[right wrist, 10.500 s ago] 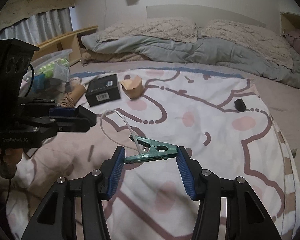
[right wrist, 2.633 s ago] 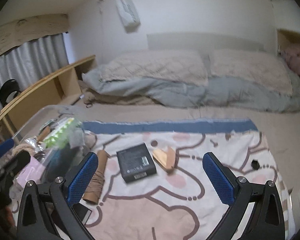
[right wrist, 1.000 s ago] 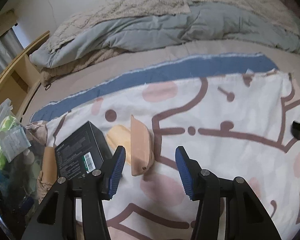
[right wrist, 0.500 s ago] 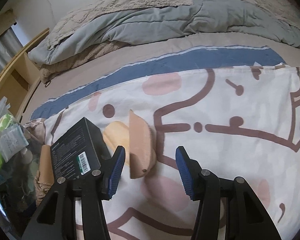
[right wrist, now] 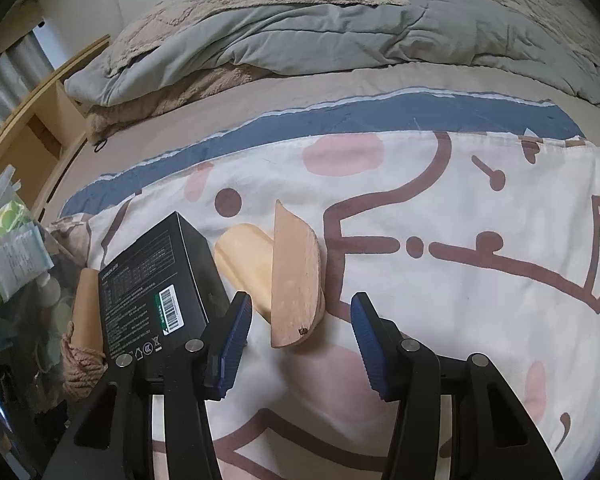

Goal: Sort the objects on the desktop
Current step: 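Close the left gripper on the rope-wrapped tube while right closes on the wooden slat, then lift the tube with the left gripper while right lifts the wooden slat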

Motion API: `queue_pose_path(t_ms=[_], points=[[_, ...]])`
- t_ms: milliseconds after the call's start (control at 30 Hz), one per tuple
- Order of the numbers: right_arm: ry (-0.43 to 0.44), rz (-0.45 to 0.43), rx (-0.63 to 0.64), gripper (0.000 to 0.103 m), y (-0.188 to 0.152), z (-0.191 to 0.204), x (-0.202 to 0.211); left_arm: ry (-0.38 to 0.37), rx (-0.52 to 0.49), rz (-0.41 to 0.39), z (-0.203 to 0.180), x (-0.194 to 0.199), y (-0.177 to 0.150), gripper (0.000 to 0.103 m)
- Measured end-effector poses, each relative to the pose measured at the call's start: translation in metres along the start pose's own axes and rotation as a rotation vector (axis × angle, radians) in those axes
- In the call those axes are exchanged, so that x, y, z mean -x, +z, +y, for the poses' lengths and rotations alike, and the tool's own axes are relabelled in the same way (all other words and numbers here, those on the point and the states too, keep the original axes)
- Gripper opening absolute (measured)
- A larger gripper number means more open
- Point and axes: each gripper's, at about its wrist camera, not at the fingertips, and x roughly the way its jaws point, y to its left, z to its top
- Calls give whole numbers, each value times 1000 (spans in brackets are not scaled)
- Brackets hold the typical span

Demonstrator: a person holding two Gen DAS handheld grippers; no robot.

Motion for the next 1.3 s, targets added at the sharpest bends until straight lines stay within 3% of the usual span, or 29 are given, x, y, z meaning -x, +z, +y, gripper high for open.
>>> queue_pose_path(t_ms=[167,567,967,1300], points=[[0,20,34,24,-1,3,-1,-19,-20,-2,-4,4,-1,83],[-18,45,85,24,-13,-6,9,-13,-47,-13,3,16,-1,56],[-11,128,184,24,-53,-7,28,-28,-95,-5,18,21,-13,53],[79,234,293,24,-120,-5,53,9,-171,-12,20,25,-22,54]])
